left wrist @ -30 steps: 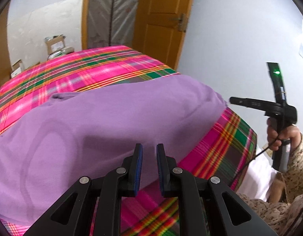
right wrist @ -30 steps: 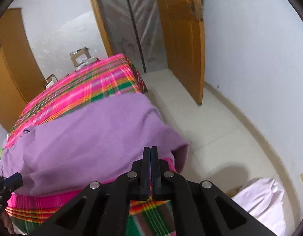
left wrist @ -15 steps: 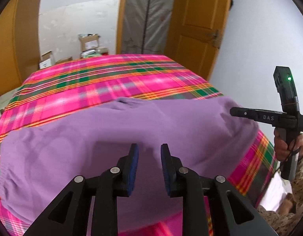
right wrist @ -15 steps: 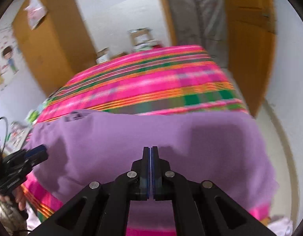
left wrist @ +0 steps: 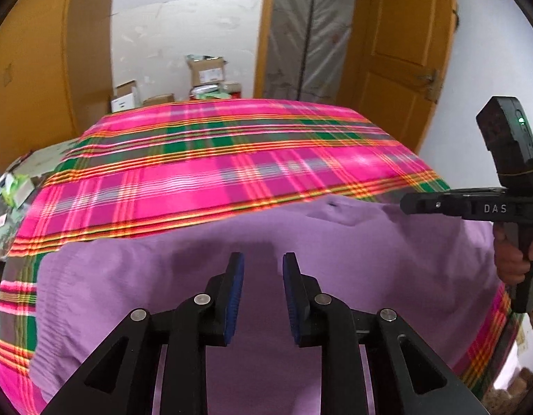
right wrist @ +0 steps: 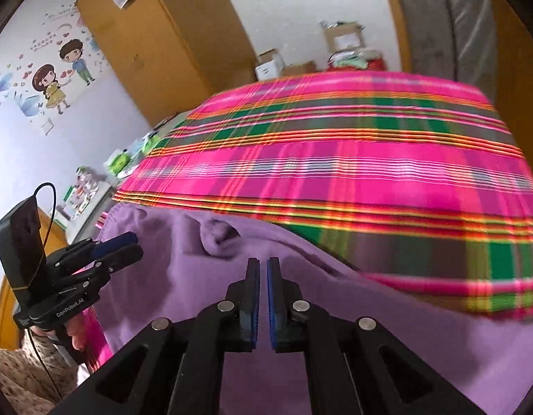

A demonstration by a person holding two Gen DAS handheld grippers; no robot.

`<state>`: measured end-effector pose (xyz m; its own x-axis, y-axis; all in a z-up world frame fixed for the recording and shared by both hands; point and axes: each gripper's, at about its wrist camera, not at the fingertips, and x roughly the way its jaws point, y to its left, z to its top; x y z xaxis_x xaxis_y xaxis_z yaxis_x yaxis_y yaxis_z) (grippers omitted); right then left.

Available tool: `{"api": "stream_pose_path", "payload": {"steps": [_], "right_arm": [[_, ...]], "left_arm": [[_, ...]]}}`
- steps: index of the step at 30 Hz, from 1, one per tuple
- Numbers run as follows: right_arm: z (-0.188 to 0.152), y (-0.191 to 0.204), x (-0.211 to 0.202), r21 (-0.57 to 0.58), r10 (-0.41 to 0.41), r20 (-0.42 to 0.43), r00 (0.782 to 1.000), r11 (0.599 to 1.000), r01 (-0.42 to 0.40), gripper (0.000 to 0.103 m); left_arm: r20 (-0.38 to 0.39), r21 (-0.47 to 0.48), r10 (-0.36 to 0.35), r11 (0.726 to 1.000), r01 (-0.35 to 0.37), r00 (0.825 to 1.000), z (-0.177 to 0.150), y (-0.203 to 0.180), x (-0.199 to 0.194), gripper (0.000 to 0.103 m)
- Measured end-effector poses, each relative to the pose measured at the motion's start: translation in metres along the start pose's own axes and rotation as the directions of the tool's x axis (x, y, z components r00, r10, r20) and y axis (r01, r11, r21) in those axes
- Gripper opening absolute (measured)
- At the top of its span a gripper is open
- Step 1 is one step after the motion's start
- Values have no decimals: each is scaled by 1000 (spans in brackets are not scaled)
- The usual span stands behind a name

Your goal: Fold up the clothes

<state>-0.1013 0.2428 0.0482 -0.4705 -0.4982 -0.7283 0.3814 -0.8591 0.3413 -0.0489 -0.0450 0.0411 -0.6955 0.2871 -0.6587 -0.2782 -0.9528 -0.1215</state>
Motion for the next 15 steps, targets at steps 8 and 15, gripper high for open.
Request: {"api": "stream_pose_path", "payload": {"steps": [8,15], "right_arm": [[18,11,37,-50,87,-65,994,995,-90,18],[27,16,65,-32,167,-203,965,984,-177,26]], "left_arm": [[-18,-61,-8,998,7,1000,-5,19,12,24],[-46,-106,-53,993,47,998,-8,29,21,24]]}}
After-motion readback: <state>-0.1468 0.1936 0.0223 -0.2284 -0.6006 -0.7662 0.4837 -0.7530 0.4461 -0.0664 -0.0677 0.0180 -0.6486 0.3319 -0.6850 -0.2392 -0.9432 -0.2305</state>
